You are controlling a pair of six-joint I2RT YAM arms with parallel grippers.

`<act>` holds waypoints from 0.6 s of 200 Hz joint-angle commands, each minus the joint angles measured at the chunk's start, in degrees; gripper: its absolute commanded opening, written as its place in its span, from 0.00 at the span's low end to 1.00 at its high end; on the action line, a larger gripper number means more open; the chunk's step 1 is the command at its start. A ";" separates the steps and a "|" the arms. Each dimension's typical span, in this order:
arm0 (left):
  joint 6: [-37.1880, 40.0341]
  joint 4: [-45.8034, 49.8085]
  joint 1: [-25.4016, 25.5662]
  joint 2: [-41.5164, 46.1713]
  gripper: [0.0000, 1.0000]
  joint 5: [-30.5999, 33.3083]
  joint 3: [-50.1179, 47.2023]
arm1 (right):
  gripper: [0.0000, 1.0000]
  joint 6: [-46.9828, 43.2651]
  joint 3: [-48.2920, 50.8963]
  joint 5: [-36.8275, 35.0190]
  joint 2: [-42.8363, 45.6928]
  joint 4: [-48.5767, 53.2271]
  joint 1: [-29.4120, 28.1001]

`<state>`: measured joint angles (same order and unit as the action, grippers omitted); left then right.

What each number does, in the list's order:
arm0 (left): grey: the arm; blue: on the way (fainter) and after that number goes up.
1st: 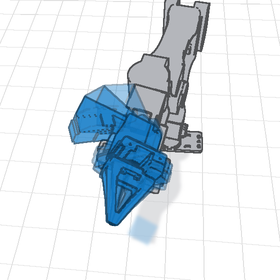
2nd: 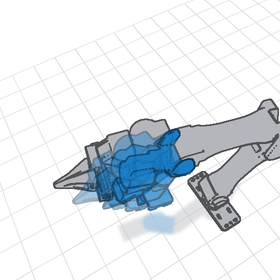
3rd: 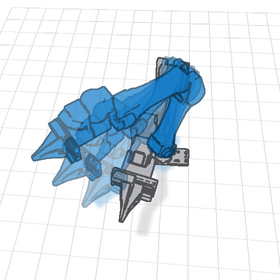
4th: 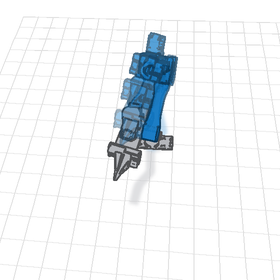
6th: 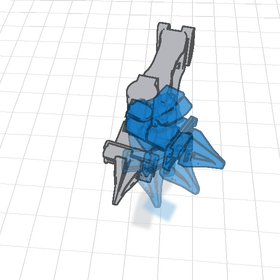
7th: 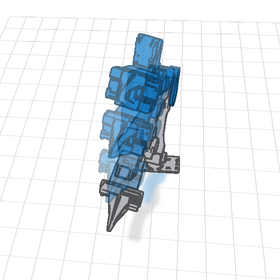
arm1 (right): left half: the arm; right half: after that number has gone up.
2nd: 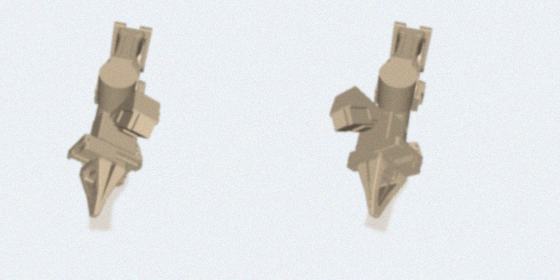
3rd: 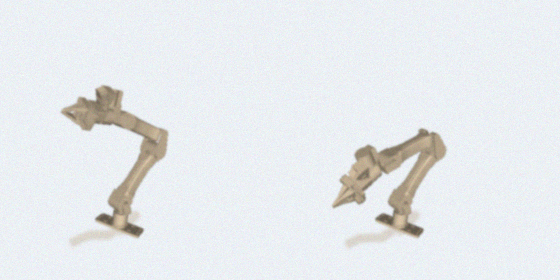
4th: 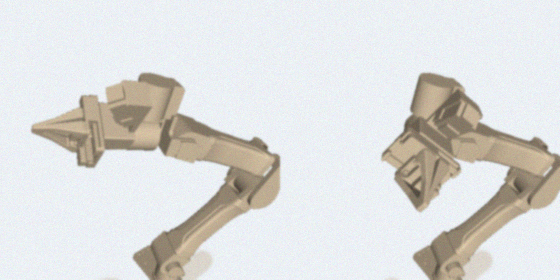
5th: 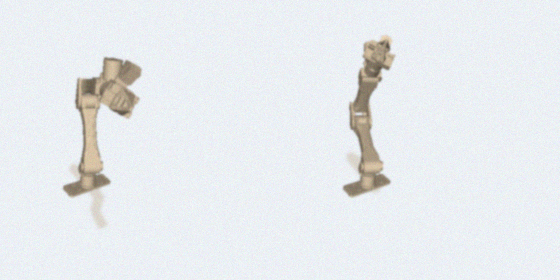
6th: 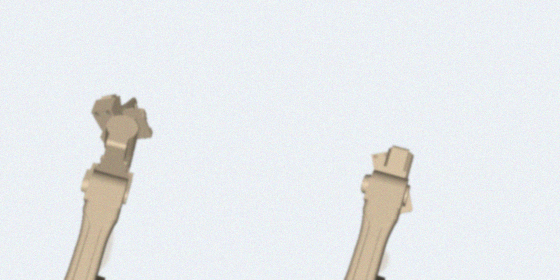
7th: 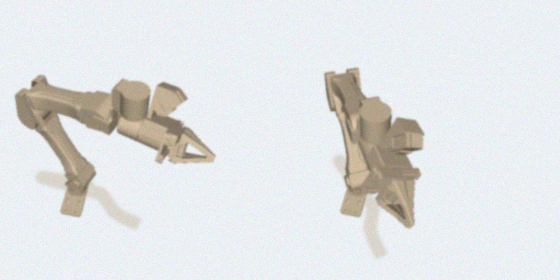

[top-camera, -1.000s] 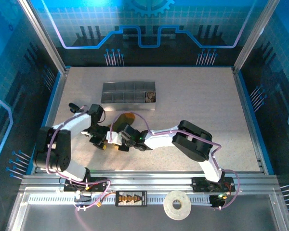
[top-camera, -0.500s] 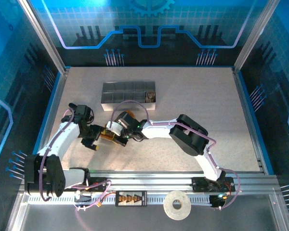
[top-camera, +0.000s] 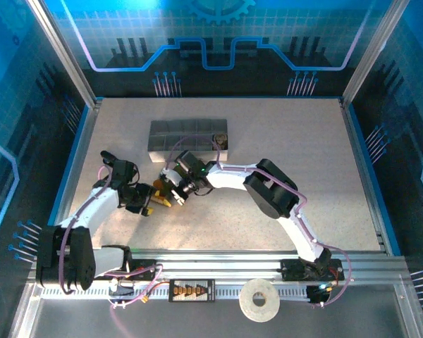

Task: Roll the socks

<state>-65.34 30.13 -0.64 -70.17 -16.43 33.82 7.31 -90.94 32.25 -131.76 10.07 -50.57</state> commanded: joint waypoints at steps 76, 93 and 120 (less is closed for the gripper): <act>2.30 -3.02 0.39 -10.50 0.46 4.32 -2.03 | 0.00 6.37 0.47 -1.90 -9.41 15.05 1.76; 2.63 0.17 1.62 -14.39 0.46 5.89 0.09 | 0.07 4.87 0.55 -3.50 -8.27 15.12 1.62; 1.09 5.67 3.31 -17.43 0.39 7.94 2.59 | 0.23 -1.31 4.18 -7.91 -2.01 10.46 0.28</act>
<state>-63.90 24.67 1.02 -83.00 -16.32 37.39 11.40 -93.19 36.99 -133.69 12.21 -48.93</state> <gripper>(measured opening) 0.426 0.171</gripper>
